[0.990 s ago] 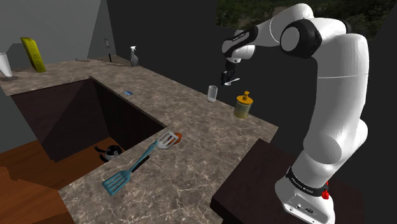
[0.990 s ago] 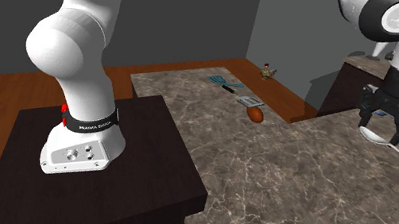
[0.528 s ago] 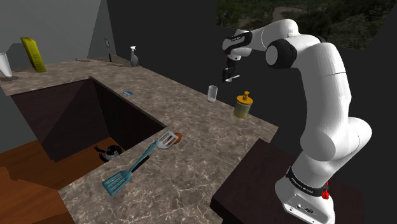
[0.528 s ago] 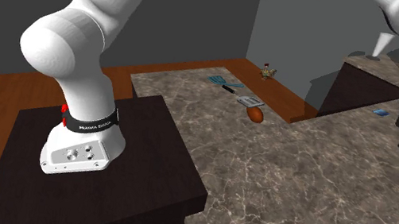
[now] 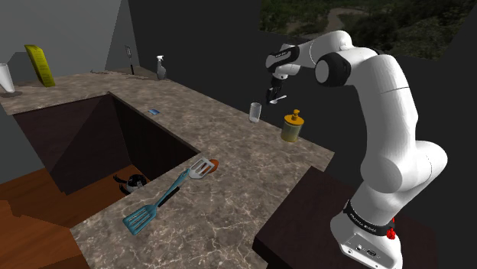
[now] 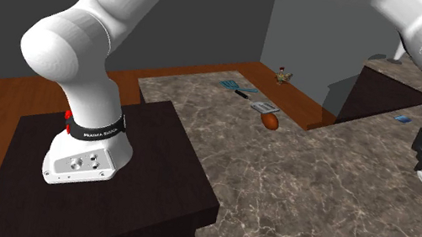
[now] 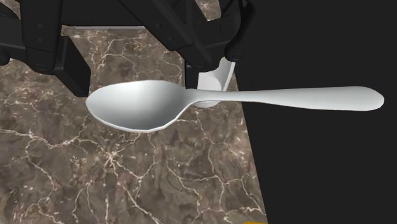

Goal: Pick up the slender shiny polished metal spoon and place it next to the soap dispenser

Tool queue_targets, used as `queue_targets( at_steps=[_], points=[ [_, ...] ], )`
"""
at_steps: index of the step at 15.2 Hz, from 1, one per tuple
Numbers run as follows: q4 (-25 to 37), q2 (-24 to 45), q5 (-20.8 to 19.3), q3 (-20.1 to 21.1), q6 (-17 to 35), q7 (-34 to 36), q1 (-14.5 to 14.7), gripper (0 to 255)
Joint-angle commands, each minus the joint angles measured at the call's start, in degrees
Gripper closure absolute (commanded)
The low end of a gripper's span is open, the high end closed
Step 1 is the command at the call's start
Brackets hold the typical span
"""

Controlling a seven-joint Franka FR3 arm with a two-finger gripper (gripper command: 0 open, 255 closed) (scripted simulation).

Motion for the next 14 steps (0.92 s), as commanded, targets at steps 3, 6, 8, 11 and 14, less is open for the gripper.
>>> queue_targets(
  at_steps=[3, 6, 8, 11, 14],
  points=[
    [-1.3, 1.1, 0.4, 0.3, 2.3, -0.4, -0.1, 255],
    [-1.8, 2.1, 0.7, 0.5, 3.9, -0.7, -0.1, 255],
    [-2.1, 2.9, 0.9, 0.6, 4.9, -0.9, -0.2, 255],
    [-2.4, 4.0, 1.2, 0.9, 6.4, -1.1, -0.3, 255],
    [-2.6, 5.3, 1.5, 1.1, 7.9, -1.4, -0.4, 255]
  ],
)
